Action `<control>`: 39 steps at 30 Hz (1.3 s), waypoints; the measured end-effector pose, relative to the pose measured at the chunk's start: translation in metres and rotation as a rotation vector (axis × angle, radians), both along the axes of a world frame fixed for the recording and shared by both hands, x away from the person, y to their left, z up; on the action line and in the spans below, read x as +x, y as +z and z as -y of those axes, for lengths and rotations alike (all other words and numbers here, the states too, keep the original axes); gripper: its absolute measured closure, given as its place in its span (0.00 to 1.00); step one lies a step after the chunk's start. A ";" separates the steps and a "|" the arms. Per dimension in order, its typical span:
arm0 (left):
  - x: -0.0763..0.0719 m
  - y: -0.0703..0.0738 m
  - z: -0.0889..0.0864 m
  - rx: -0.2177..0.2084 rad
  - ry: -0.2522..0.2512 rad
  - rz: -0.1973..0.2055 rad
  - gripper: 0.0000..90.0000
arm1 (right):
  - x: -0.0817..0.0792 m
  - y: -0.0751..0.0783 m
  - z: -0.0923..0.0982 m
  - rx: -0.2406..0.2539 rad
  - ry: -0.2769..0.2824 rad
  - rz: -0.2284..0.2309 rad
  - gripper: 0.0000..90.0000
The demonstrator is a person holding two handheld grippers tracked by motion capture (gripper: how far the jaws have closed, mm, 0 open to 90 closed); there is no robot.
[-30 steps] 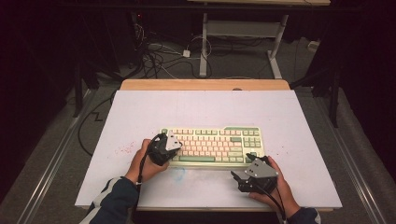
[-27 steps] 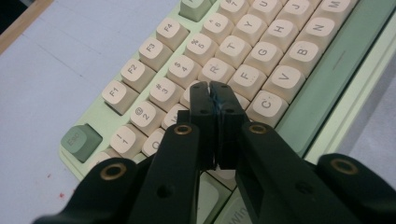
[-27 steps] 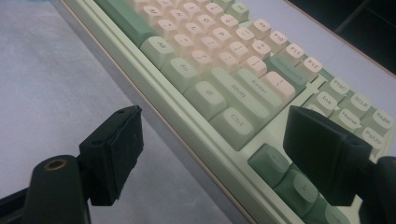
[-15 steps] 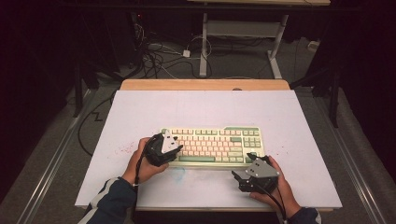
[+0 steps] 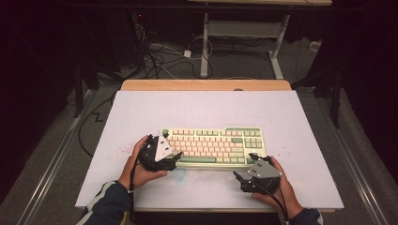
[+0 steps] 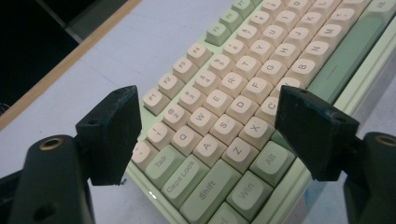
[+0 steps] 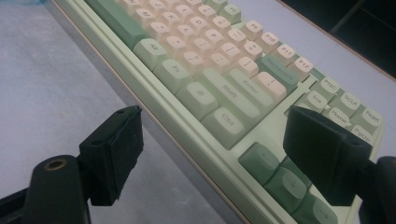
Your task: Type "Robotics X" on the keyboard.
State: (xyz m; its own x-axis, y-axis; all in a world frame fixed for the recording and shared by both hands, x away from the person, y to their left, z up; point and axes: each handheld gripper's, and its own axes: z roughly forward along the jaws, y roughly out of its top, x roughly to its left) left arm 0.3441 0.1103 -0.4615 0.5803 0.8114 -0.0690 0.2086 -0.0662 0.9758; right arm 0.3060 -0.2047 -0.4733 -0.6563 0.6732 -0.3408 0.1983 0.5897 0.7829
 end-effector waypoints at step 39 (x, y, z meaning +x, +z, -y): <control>-0.036 -0.024 -0.036 0.016 -0.029 -0.046 0.41 | 0.000 0.002 0.002 0.002 -0.012 0.009 0.23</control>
State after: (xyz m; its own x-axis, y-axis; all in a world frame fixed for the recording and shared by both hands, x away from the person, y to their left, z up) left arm 0.3076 0.1467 -0.4852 0.5998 0.7958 -0.0834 0.2512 -0.0882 0.9639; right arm 0.3063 -0.2067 -0.4715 -0.6447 0.6818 -0.3458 0.1984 0.5860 0.7856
